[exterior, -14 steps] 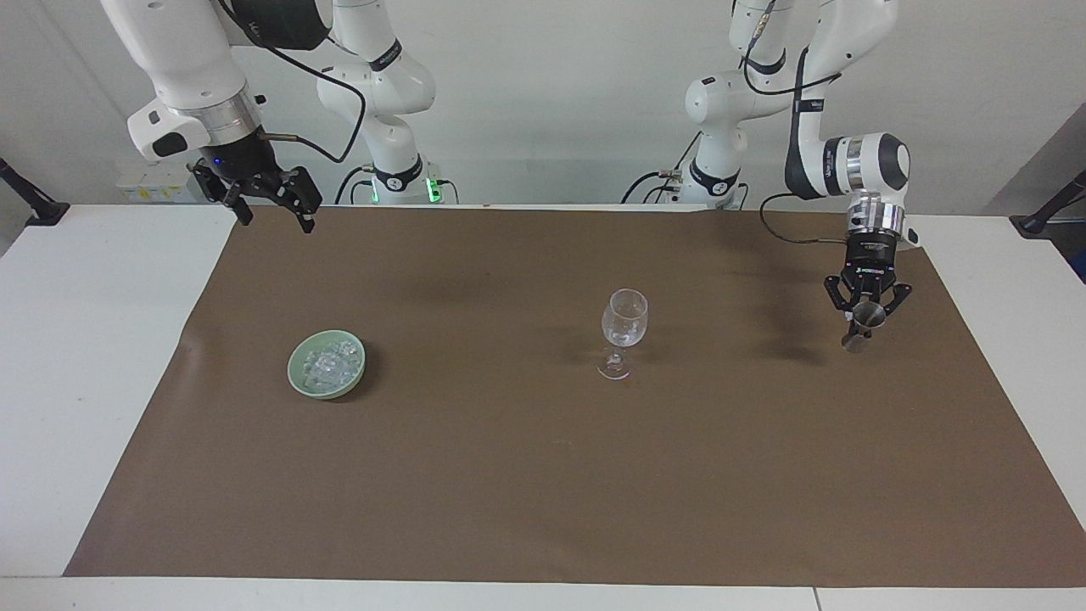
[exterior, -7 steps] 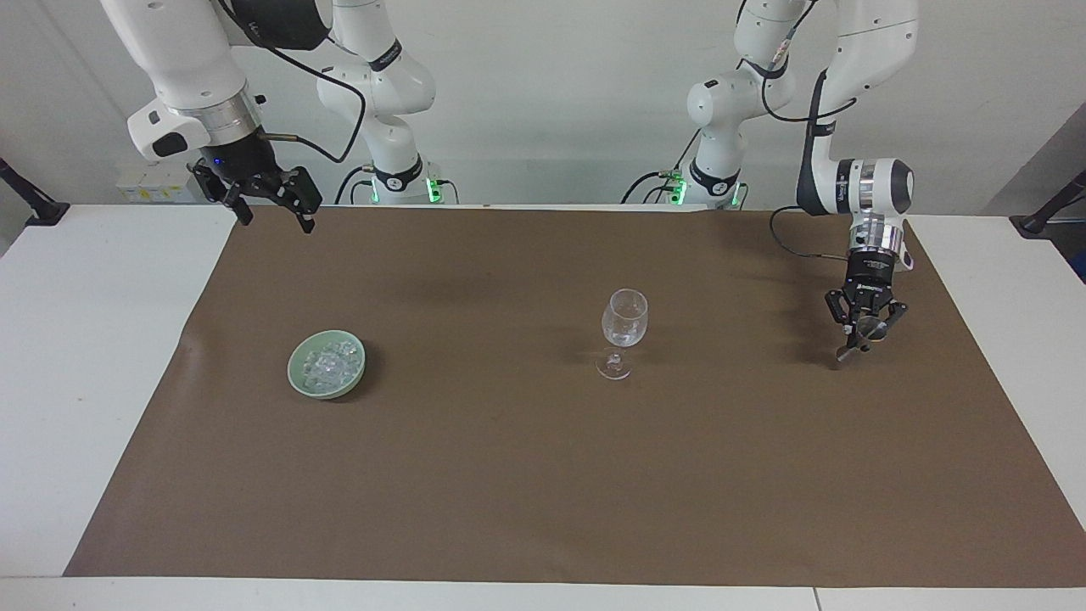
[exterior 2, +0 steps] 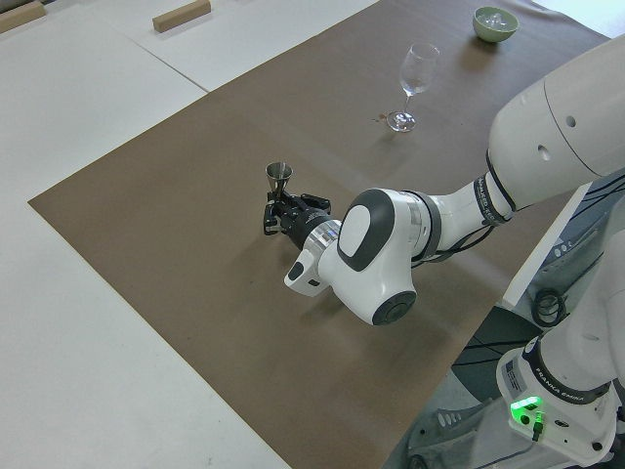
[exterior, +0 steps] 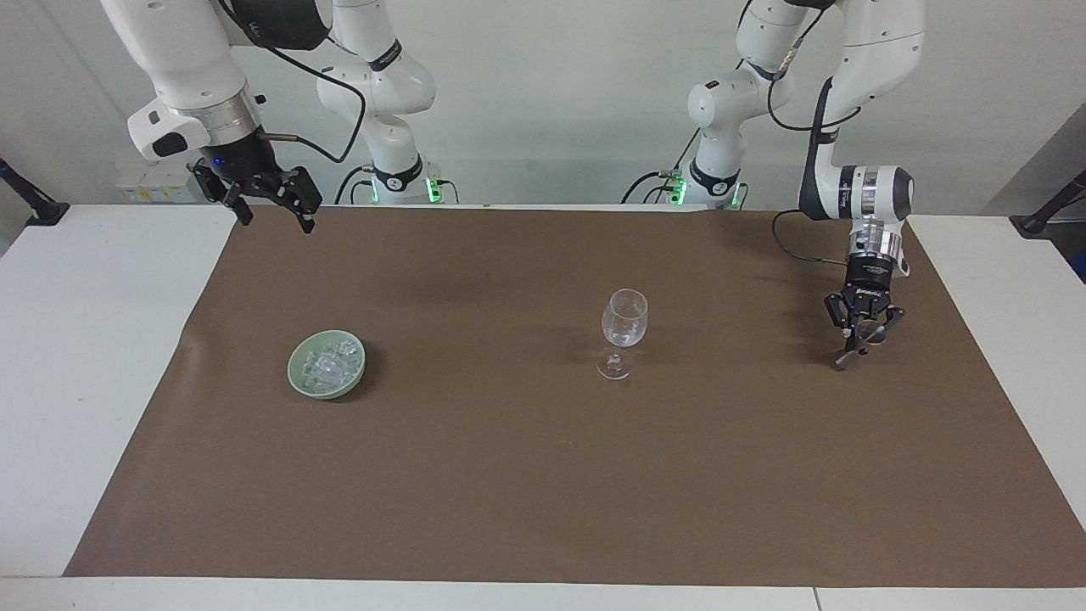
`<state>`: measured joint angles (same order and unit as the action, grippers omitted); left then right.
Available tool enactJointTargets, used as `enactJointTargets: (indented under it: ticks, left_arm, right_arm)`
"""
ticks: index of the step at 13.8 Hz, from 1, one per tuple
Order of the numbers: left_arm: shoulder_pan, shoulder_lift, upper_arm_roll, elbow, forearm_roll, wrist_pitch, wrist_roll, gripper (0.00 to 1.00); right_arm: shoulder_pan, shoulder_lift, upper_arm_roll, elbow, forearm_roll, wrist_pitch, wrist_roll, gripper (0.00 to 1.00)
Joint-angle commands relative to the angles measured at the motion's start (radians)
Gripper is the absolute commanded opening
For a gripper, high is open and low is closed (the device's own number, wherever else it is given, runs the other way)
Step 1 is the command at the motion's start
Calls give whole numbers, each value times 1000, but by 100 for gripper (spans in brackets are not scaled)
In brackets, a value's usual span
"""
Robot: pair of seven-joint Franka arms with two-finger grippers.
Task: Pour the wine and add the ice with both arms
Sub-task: 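Lower the jigger onto the table near its starting spot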
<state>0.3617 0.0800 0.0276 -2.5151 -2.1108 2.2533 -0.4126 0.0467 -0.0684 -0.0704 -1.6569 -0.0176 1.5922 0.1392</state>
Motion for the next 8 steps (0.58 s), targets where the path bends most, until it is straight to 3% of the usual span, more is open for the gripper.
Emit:
enactJointTargets:
  ticks: [1,8]
  left_arm:
    - [20,32,-5,15,17,-43,-14,0]
    - [40,60,-6,19,15,-73,-51,0]
  right_arm:
    - [-7,-19,4,-20,8,-5,-30,100]
    - [-10,-17,0,-20,8,6,-27,100]
